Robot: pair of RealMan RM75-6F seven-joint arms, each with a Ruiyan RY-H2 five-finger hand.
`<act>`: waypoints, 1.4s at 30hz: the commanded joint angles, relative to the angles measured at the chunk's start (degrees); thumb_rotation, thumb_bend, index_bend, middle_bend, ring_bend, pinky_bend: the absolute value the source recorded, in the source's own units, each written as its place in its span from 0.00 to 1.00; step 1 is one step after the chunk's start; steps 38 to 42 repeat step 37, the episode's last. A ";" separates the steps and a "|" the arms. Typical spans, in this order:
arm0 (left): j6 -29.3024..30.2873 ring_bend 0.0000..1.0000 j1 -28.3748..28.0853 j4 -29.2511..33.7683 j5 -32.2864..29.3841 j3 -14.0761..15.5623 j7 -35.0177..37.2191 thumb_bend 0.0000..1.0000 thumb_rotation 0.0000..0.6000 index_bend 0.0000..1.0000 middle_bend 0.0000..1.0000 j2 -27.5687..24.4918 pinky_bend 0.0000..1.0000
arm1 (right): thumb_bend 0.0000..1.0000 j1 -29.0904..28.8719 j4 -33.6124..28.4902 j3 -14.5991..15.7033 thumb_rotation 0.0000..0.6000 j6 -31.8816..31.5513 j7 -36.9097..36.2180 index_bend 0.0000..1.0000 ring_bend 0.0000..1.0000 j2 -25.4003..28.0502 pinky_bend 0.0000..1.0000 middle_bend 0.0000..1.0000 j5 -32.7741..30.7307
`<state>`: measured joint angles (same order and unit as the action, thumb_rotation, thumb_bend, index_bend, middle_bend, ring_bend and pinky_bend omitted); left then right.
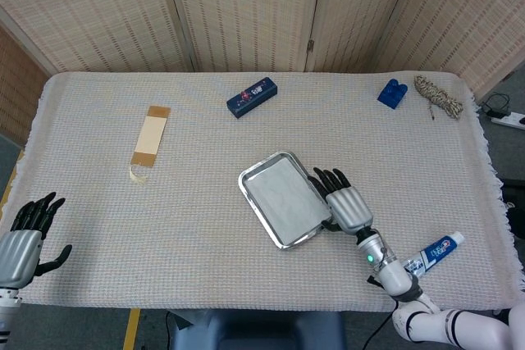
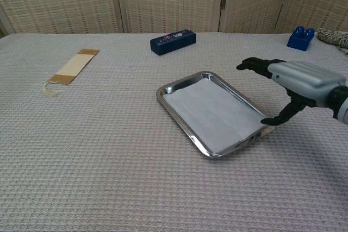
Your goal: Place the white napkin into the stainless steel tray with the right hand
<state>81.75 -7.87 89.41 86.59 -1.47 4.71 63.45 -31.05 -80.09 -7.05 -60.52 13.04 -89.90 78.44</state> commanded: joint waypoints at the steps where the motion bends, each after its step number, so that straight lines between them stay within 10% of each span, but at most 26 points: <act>1: 0.14 0.00 0.06 0.10 0.08 0.01 0.15 0.39 1.00 0.00 0.00 -0.05 0.00 | 0.25 0.22 -2.27 -0.70 1.00 -0.82 -0.82 0.00 0.00 1.54 0.00 0.00 -0.33; 11: 0.34 0.00 0.08 0.17 0.28 0.04 0.11 0.39 1.00 0.00 0.00 0.00 0.00 | 0.25 4.21 -6.35 0.83 1.00 -12.55 -8.73 0.00 0.00 5.60 0.00 0.00 9.06; 20: 1.93 0.00 0.34 -0.03 2.13 0.37 -0.61 0.39 1.00 0.00 0.00 0.51 0.00 | 0.25 18.91 2.20 8.03 1.00 -37.54 -6.70 0.00 0.00 7.10 0.00 0.00 20.20; 29: 3.96 0.00 0.80 1.21 5.28 1.37 -5.08 0.39 1.00 0.00 0.00 1.40 0.00 | 0.25 25.88 -12.86 9.62 1.00 -33.44 4.44 0.00 0.00 17.17 0.00 0.00 10.00; 42: 5.01 0.00 1.05 0.86 6.30 1.51 -6.51 0.39 1.00 0.00 0.00 2.29 0.00 | 0.25 26.08 -14.94 9.56 1.00 -30.75 2.98 0.00 0.00 19.04 0.00 0.00 10.27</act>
